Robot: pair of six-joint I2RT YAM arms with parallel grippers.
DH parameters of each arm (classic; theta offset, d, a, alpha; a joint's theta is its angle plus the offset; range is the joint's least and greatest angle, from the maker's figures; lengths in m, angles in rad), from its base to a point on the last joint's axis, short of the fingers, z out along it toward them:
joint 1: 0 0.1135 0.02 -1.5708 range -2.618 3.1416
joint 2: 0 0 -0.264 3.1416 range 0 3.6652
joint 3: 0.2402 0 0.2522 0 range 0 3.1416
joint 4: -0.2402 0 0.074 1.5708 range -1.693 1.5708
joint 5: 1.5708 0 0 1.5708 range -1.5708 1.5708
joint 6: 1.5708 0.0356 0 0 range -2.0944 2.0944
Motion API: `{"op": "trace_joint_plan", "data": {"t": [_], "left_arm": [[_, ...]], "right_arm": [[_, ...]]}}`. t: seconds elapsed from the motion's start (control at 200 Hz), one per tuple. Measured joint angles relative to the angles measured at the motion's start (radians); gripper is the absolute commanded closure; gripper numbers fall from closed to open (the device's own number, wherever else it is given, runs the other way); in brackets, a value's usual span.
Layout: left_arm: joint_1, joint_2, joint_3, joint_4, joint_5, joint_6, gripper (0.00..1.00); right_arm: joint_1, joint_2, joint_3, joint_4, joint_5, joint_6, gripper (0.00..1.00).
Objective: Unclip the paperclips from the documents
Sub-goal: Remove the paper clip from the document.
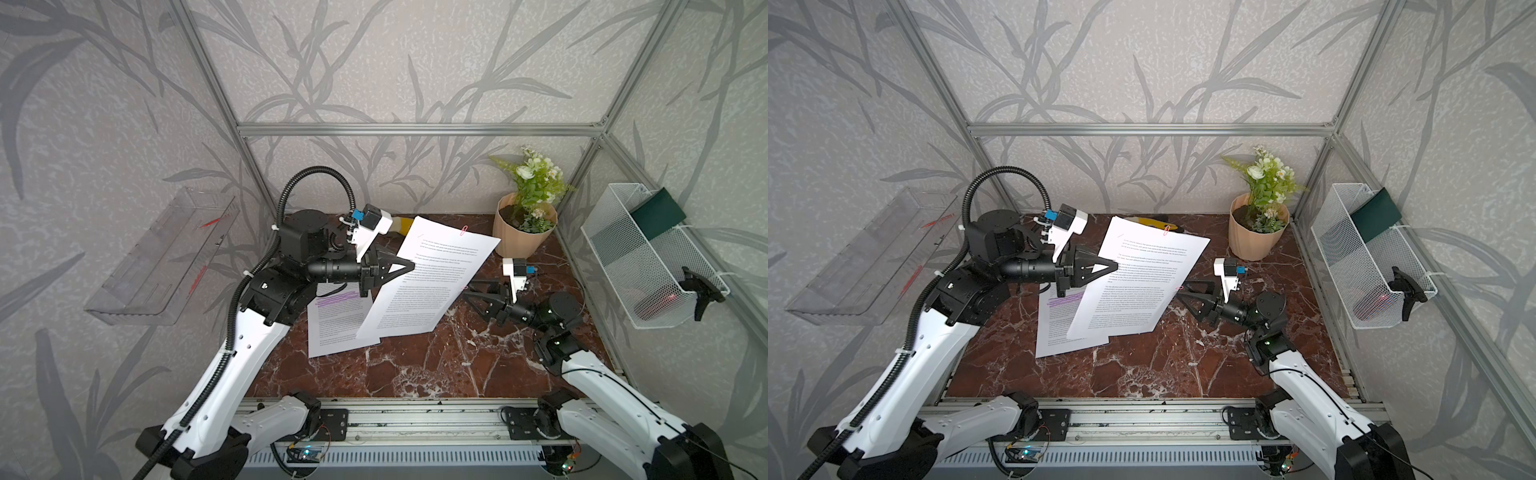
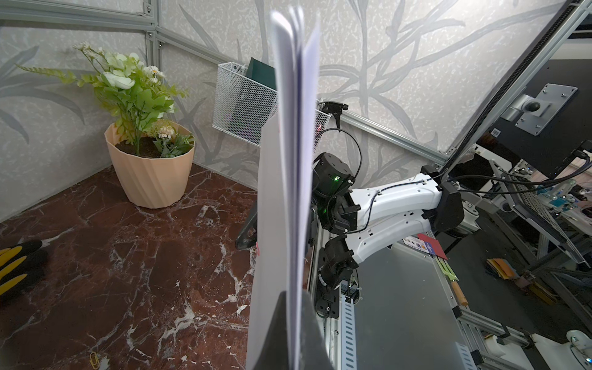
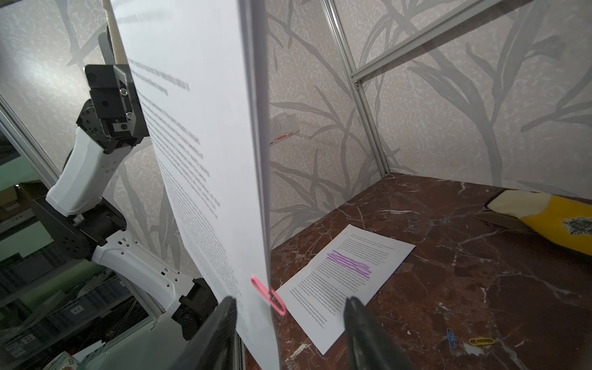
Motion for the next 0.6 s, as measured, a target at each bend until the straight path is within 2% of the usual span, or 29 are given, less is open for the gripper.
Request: {"op": "trace_joint_plan", "data": {"t": [0.08,0.19,0.6], "left_arm": [[0.000,-0.002,0.000,0.000,0.002,0.000,1.00],[0.003,-0.010,-0.004,0.000,0.003,0.000,1.00],[0.005,-0.024,-0.014,0.004,0.013,0.000,1.00]], "right_arm": [[0.002,0.016,0.000,0.021,0.002,0.028,0.62],[0.007,0.026,0.000,0.038,0.004,0.063,0.67],[0.050,0.025,0.000,0.058,0.009,0.100,0.74]]}}
